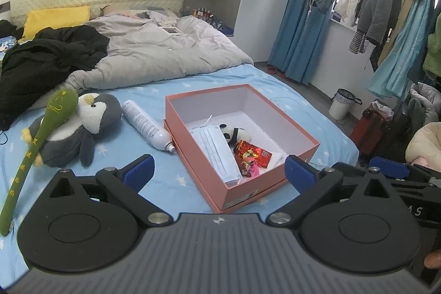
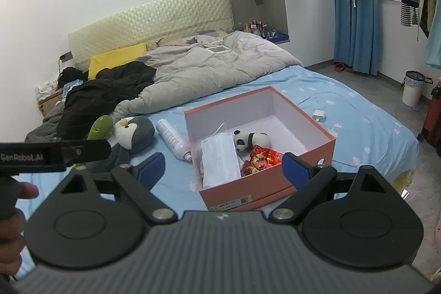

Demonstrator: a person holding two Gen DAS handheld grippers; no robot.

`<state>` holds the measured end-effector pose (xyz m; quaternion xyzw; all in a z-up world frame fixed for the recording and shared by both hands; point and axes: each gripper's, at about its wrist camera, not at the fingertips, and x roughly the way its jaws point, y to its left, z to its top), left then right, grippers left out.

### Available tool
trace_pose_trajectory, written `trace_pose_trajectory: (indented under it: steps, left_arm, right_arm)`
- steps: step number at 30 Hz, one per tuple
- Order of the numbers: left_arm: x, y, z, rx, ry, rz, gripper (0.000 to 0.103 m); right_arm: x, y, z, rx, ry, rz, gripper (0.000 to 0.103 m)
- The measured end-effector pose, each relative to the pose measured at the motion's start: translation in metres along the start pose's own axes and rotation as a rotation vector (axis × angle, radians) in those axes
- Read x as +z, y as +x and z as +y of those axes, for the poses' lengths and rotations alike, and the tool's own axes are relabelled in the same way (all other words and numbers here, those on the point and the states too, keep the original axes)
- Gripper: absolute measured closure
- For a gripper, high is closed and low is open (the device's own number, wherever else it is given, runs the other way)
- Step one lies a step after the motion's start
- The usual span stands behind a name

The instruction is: Organize soft objects

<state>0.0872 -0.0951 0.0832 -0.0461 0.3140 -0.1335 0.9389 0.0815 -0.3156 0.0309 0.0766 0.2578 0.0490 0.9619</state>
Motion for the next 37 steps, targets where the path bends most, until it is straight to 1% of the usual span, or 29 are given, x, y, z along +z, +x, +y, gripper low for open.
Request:
trace_pose_trajectory:
  steps: [14,25,33,37]
  left_arm:
    - [-0.0017,0.0009,0.0015,0.018,-0.011,0.007,0.001]
    - [-0.001,-0.0021,0.0037,-0.001,-0.017,-0.002,0.001]
    - [-0.0009,-0.0043,0.0039,0.008,-0.013,-0.001,0.0]
    - [-0.0003,-0.0064,0.0046,-0.001,-0.014,-0.009,0.0]
  right_arm:
    - [0.0015,-0.0022,0.0005,0.01,-0.011,0.002,0.01]
    - [0.0011,-0.0023,0.0026,0.02,-0.025,0.015,0.01]
    - [0.0015,-0.0013,0.0033,0.017,-0.02,0.016,0.01]
    - [0.0019,-0.0018,0.003,0.016,-0.015,0.013,0.01]
